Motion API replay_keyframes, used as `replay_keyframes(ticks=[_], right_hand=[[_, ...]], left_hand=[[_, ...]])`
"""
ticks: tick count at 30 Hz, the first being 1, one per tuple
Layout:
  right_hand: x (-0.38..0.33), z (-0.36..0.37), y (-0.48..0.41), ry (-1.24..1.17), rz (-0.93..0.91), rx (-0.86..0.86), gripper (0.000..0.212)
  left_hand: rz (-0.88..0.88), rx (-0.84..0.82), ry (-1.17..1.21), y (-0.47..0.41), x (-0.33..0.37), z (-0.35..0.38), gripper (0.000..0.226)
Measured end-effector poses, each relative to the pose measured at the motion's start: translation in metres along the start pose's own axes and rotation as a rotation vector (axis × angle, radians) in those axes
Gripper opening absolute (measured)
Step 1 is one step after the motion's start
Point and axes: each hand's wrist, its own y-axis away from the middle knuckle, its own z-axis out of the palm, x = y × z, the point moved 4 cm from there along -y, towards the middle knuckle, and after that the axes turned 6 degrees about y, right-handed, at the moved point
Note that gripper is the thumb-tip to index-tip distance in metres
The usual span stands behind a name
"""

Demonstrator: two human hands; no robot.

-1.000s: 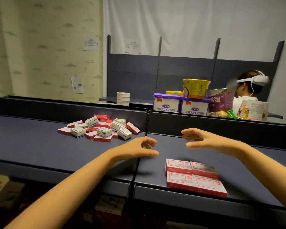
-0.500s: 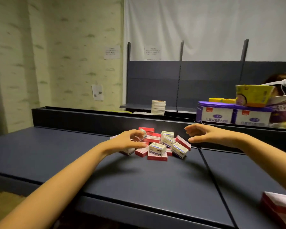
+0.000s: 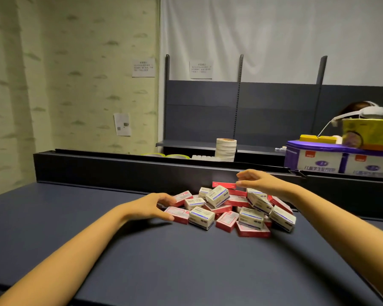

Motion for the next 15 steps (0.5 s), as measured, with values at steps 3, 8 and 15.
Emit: replay_keyframes(ticks=[3,8,15], right_hand=[[-0.005,0.005,-0.02,0.091,0.05,0.05,0.051],[-0.011,0.018,-0.038,0.183,0.123,0.016,0.036],[-0.015,0.022,-0.041,0.316,0.117,-0.021,0.032]], left_hand=[[0.013,-0.012,-0.025,-0.003,-0.005,-0.004,0.047],[0.033,0.001,-0.076,-0.004,-0.009,-0.003,0.043],[0.038,0.012,-0.076,0.001,-0.007,-0.014,0.034]])
